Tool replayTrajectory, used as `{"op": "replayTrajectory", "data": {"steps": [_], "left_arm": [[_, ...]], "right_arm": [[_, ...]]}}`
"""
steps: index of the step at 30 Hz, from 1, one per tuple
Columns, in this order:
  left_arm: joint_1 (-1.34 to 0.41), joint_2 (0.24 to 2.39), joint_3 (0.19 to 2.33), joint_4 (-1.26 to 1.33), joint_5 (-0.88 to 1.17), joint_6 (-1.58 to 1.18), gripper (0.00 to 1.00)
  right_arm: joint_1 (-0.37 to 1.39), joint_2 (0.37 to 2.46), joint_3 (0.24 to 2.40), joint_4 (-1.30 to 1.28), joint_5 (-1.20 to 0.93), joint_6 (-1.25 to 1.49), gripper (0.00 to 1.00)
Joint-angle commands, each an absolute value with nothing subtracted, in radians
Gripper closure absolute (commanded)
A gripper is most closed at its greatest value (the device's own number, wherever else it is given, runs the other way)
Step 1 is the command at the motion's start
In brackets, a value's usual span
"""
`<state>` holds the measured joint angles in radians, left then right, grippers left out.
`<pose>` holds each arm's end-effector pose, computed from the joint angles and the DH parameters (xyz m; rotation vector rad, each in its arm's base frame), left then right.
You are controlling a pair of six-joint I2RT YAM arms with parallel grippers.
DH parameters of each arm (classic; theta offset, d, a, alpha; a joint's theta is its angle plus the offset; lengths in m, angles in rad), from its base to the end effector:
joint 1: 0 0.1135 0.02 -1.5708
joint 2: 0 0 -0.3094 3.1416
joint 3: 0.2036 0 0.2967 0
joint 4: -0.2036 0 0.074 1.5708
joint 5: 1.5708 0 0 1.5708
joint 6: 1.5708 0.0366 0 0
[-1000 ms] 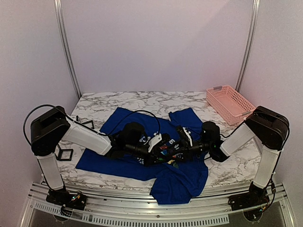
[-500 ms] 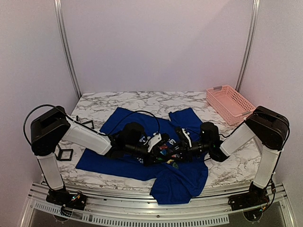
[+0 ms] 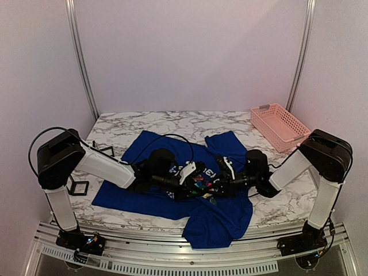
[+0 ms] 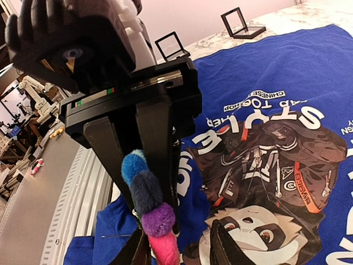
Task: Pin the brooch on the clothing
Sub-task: Pin the clothing with brooches onto the flattened clothing.
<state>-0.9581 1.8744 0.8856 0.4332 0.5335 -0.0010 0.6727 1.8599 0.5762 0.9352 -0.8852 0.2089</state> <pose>0.2217 -0.3477 0.1433 1.3260 1.8209 -1.1114 0.2478 0.2336 0.1152 -1.0761 1.7453 1.4158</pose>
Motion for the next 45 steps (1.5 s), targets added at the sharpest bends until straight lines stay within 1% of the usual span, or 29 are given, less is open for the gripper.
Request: {"op": "replayTrajectory", "data": {"steps": [1, 2, 5, 8, 11, 14, 17, 19, 21, 23, 26, 31, 34, 40, 45], "left_arm": [[-0.96, 1.862, 0.882, 0.459, 0.58, 0.004, 1.0], [-0.96, 1.862, 0.883, 0.459, 0.58, 0.004, 1.0], [-0.96, 1.862, 0.881, 0.459, 0.579, 0.003, 1.0], [-0.962, 1.864, 0.882, 0.459, 0.58, 0.004, 1.0], [-0.963, 1.862, 0.881, 0.459, 0.58, 0.003, 1.0], [-0.963, 1.86, 0.879, 0.459, 0.577, 0.003, 1.0], [-0.963, 1.859, 0.877, 0.459, 0.577, 0.004, 1.0], [-0.963, 1.86, 0.877, 0.461, 0.577, 0.003, 1.0], [-0.963, 1.861, 0.877, 0.463, 0.577, 0.004, 1.0], [-0.964, 1.859, 0.876, 0.463, 0.578, 0.003, 1.0], [-0.963, 1.858, 0.875, 0.465, 0.578, 0.004, 1.0], [-0.963, 1.857, 0.873, 0.465, 0.578, 0.004, 1.0], [-0.963, 1.856, 0.873, 0.466, 0.578, 0.003, 1.0], [-0.963, 1.856, 0.871, 0.467, 0.579, 0.003, 1.0], [-0.962, 1.857, 0.874, 0.465, 0.58, 0.004, 1.0]], "right_arm": [[0.647, 1.827, 0.565, 0.904, -0.828, 0.213, 0.65], [0.647, 1.823, 0.559, 0.908, -0.843, 0.206, 0.63], [0.647, 1.797, 0.519, 0.995, -0.894, 0.185, 0.55], [0.654, 1.813, 0.548, 1.023, -0.967, 0.196, 0.47], [0.677, 1.855, 0.57, 1.063, -0.975, 0.212, 0.45], [0.686, 1.886, 0.586, 1.087, -0.973, 0.232, 0.46], [0.688, 1.9, 0.589, 1.079, -0.971, 0.228, 0.48], [0.689, 1.901, 0.589, 1.072, -0.97, 0.225, 0.53], [0.687, 1.898, 0.589, 1.065, -0.968, 0.223, 0.55], [0.689, 1.898, 0.588, 1.061, -0.966, 0.222, 0.59], [0.689, 1.898, 0.586, 1.061, -0.959, 0.222, 0.68], [0.689, 1.898, 0.585, 1.053, -0.954, 0.224, 0.78], [0.689, 1.894, 0.581, 1.051, -0.951, 0.221, 0.81], [0.676, 1.885, 0.564, 1.046, -0.95, 0.22, 0.83], [0.667, 1.875, 0.561, 1.028, -0.941, 0.224, 0.87]]}}
